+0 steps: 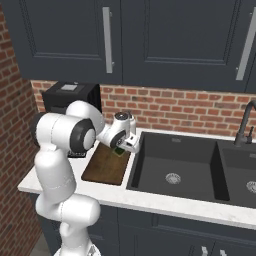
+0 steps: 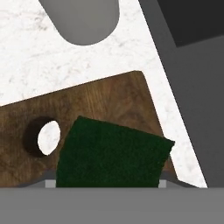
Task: Pick up the sponge from the counter and clean the cutting board by briefly scrubbing or pressing down on the cutting board. Once finished, release the sponge.
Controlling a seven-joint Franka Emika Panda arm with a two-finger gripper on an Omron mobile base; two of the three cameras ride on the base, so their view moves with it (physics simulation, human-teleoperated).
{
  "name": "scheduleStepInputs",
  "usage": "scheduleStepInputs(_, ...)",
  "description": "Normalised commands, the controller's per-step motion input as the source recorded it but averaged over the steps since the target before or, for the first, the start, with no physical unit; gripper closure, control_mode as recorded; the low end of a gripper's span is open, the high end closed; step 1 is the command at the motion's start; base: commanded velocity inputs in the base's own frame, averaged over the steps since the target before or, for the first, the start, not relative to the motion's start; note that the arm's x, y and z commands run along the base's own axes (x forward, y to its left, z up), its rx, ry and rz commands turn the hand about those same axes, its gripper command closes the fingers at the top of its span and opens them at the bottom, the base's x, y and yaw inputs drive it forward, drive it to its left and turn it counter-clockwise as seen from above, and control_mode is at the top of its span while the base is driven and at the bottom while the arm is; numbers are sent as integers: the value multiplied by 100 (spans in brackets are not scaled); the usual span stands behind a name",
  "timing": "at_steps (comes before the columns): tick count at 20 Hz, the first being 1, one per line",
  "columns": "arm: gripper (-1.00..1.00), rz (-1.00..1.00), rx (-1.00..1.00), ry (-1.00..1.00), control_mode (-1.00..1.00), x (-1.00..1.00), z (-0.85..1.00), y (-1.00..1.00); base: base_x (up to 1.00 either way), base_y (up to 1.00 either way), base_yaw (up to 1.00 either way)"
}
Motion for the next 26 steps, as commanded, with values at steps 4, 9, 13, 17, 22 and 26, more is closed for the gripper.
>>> scheduleStepInputs(4,100,3,0,-5,-100,13,-16,0,0,0,0)
scheduleStepInputs(9,100,5,0,0,-100,0,-75,0,0,0,0)
scheduleStepInputs(13,100,7,0,0,-100,0,-42,0,0,0,0)
scheduleStepInputs(17,100,13,0,0,-100,0,0,12,0,0,0)
scheduleStepInputs(22,100,15,0,0,-100,0,6,30,0,0,0)
scheduleStepInputs(26,100,12,0,0,-100,0,2,35,0,0,0)
